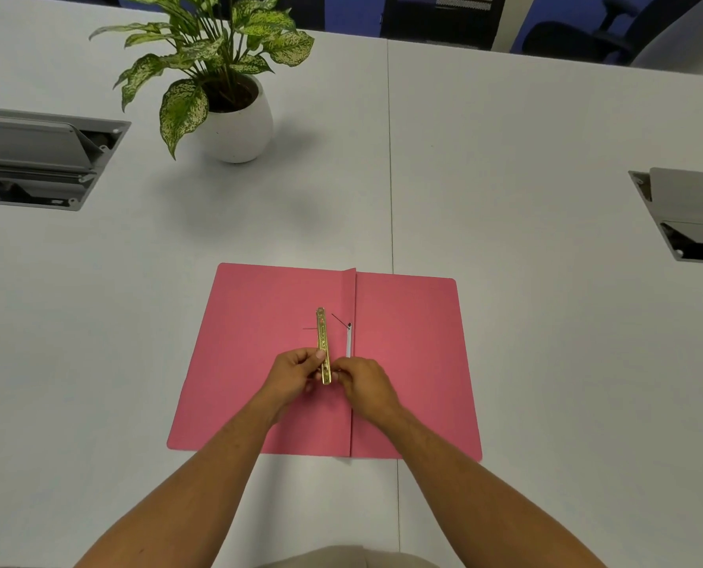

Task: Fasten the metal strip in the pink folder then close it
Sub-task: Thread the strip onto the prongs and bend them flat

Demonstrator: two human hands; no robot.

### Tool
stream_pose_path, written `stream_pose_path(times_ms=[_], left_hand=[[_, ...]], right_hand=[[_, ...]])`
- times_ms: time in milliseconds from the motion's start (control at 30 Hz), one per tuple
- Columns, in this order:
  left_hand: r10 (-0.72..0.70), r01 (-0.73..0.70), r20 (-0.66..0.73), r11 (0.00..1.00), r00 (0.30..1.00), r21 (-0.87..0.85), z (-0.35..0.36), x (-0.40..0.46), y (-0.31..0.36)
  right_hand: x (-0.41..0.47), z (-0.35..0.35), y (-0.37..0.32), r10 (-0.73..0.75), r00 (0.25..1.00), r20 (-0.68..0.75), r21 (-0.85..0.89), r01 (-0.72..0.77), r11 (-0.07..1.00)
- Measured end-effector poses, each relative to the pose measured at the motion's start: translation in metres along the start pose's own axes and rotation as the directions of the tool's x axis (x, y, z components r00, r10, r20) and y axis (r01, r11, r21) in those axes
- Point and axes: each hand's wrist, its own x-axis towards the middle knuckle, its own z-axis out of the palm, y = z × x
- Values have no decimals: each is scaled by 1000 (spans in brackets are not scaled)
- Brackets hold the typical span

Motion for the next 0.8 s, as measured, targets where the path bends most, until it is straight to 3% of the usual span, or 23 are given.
stream_pose_path(times_ms=[800], left_hand=[[17,-17,16,1000,1000,-2,9,9,-8]], right_hand=[[4,4,13,31,998,-52,160,-22,987]])
